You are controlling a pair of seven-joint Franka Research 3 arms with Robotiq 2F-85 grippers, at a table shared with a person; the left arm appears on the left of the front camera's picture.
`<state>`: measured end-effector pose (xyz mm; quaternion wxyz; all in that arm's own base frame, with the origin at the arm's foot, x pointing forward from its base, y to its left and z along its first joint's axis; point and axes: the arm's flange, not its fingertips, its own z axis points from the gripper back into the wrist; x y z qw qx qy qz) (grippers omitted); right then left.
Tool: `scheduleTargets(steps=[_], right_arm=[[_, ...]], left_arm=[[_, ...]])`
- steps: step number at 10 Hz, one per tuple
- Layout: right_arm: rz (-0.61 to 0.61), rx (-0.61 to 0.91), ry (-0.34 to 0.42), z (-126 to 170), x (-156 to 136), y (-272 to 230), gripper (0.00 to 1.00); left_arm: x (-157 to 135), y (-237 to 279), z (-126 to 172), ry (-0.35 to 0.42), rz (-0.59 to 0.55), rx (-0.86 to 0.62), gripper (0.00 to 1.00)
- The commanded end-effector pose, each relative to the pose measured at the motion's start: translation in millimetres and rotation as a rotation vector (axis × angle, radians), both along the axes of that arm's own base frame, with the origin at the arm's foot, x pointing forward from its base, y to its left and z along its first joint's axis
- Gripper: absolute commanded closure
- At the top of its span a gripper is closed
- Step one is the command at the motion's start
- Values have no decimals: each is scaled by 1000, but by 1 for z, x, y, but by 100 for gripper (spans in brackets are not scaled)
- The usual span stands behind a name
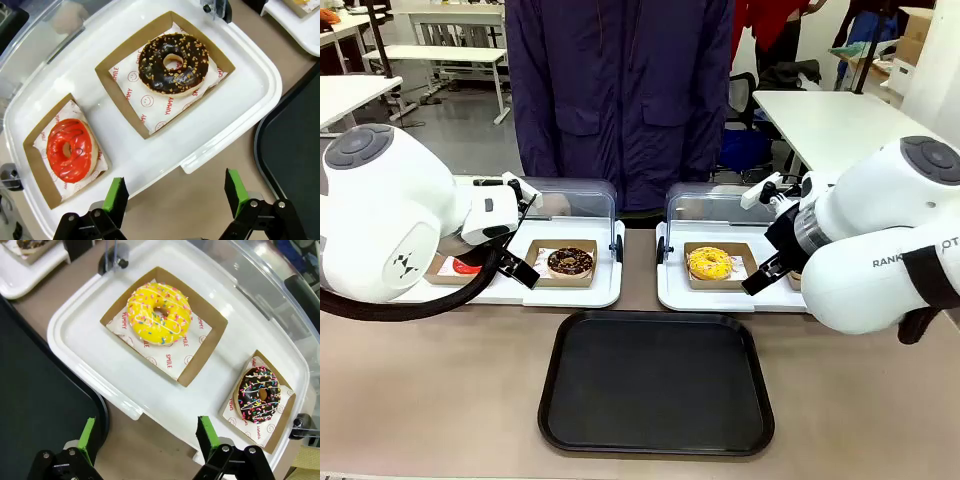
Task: Move the first donut from the left to the tray.
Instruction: Pick up the Paper togo box containing the Donut indicated by the person and place it on the Handle tray.
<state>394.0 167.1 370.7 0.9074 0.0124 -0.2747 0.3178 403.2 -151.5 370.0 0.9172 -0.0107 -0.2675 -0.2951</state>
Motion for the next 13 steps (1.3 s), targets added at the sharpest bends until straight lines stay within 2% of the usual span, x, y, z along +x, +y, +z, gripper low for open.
scheduleTargets(steps=[1,10,11,13], right_arm=[[0,0,0,0,0,0,0],[1,-1,0,0,0,0,0],[1,-6,19,34,16,-3,0],[4,68,39,99,37,-21,0]], left_arm=[[0,0,0,0,0,0,0],[0,0,0,0,0,0,0],[8,10,32,-7,-11,-54,0],[26,41,91,55,-39,-128,0]])
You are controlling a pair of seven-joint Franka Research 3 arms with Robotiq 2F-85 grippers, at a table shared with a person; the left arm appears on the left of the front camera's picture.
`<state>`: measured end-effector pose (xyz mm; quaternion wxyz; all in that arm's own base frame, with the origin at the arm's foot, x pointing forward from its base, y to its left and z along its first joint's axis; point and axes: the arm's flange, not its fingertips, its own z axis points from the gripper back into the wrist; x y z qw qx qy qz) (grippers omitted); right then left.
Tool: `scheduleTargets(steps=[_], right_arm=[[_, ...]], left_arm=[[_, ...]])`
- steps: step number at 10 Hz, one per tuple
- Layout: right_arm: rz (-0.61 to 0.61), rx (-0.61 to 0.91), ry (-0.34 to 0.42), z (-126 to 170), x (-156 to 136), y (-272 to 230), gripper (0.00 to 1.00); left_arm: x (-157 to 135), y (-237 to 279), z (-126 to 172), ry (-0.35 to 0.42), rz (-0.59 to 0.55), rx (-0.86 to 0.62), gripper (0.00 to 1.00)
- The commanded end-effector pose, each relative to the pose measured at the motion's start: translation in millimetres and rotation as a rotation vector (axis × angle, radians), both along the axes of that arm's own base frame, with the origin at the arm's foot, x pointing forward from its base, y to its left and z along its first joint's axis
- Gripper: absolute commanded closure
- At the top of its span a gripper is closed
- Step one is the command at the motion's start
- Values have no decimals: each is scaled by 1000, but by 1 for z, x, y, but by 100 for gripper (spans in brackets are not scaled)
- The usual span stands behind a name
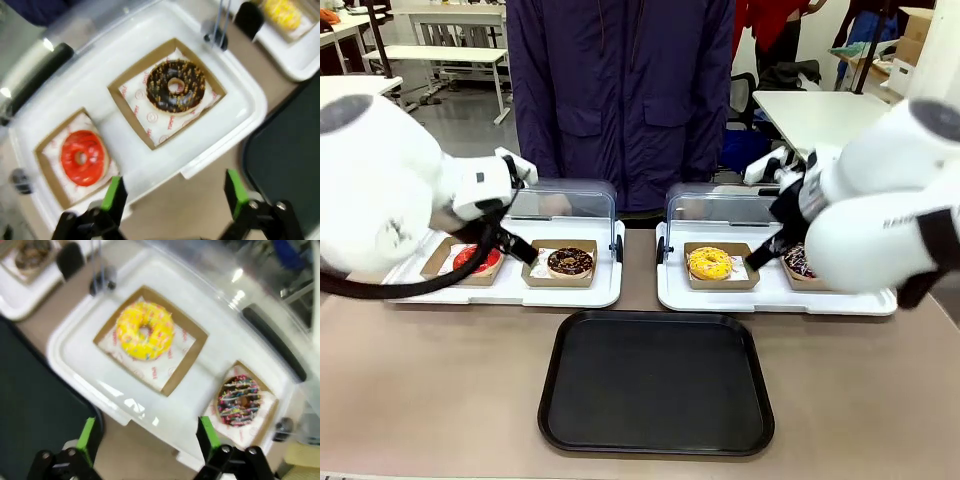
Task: Move the first donut from the left to the tray.
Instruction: Pick up the Paper togo box containing the Donut indicated by the person and place it on the Handle tray.
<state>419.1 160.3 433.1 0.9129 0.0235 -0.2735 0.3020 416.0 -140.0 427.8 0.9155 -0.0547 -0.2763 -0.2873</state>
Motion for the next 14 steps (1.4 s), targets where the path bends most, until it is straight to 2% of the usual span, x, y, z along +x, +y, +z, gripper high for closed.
scheduleTargets(steps=[1,3,5,9,10,11,12,14], right_arm=[[33,83,28,64,20,-33,0],[89,174,71,92,28,-87,0],[221,281,79,102,31,-158,0],[375,460,36,78,34,-255,0],[425,489,25,69,37,-263,0],[433,484,26,59,39,-254,0],[368,448,11,75,17,-258,0],[368,448,11,75,17,-258,0]], left_arm=[[19,50,64,68,-70,-82,0],[23,94,97,102,-213,-128,0],[26,148,108,66,-369,-217,0],[23,256,98,-65,-464,-359,0],[23,275,94,-95,-470,-396,0],[15,285,93,-129,-416,-379,0],[9,263,96,-84,-430,-346,0],[9,263,96,-84,-430,-346,0]])
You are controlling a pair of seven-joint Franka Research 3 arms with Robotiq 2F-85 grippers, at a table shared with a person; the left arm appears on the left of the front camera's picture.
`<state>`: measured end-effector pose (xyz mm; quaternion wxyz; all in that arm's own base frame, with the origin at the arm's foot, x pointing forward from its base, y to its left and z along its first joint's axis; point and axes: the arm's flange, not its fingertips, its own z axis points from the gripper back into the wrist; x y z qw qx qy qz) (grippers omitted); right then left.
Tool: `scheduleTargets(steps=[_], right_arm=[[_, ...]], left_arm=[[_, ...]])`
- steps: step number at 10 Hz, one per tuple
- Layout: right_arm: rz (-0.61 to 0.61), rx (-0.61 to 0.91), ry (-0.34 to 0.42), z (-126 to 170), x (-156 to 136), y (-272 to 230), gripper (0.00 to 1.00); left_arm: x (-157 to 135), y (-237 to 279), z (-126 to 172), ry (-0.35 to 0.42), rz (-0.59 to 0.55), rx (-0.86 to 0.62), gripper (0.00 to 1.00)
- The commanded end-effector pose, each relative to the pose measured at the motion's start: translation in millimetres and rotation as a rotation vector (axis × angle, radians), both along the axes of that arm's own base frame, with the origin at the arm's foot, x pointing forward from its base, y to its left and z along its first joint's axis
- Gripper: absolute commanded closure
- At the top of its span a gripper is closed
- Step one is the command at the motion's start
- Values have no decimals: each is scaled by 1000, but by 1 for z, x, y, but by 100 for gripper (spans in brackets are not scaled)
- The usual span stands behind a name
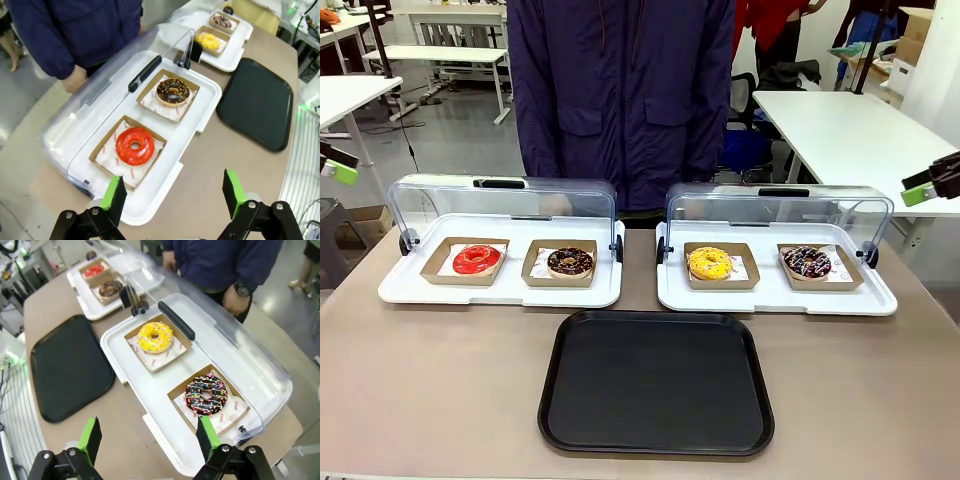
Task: Move the first donut from the left to the tray.
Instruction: Pick up the Paper togo box containing the Donut indicated by the person and place it on the Handle tray.
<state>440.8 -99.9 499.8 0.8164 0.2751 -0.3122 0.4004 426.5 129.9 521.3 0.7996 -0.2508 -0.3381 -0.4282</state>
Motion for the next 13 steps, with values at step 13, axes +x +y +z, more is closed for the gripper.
scheduleTargets(steps=[13], right_arm=[[-76,162,-57,-14,36,-94,0]], left_arm=[[0,105,-31,-116,-24,-165,0]])
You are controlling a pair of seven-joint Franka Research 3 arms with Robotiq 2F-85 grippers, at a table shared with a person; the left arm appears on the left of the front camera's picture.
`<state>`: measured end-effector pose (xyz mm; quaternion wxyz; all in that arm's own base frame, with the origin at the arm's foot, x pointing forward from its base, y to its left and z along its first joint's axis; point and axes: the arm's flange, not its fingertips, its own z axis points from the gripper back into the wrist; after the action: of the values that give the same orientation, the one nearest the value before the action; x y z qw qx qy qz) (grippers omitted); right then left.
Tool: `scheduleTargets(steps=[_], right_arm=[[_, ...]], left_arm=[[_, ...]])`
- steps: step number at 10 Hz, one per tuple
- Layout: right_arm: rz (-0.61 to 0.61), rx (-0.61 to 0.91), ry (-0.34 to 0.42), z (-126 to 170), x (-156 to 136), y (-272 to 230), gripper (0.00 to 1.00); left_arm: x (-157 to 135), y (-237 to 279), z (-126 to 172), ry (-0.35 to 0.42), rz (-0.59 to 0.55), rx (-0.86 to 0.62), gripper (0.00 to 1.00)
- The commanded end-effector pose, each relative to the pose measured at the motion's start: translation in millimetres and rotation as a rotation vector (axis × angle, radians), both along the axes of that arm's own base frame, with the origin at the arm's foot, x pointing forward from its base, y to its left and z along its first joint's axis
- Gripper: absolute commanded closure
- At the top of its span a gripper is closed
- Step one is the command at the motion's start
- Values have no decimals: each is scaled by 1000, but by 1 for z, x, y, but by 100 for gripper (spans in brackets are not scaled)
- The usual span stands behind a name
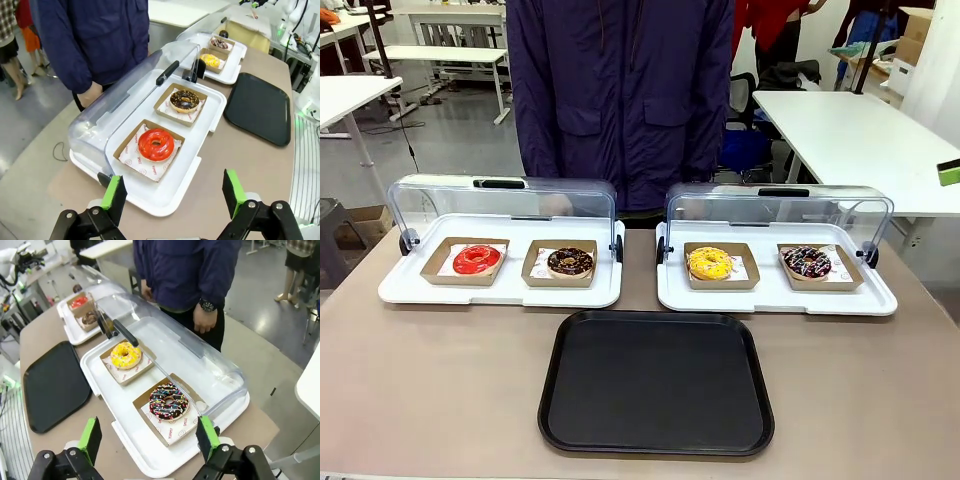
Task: Move the first donut from the left to the tray.
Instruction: Pick up the Paper togo box containing the Donut indicated by the person and place it on the Handle tray.
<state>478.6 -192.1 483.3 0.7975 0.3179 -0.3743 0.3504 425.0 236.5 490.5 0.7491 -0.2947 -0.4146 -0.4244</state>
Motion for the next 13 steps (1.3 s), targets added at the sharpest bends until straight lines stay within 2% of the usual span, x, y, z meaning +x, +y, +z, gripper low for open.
scheduleTargets(steps=[1,13], right_arm=[[-2,1,-6,3,-2,-2,0],[-2,1,-6,3,-2,-2,0]], left_arm=[[1,-1,0,2,4,-1,0],[1,-1,0,2,4,-1,0]])
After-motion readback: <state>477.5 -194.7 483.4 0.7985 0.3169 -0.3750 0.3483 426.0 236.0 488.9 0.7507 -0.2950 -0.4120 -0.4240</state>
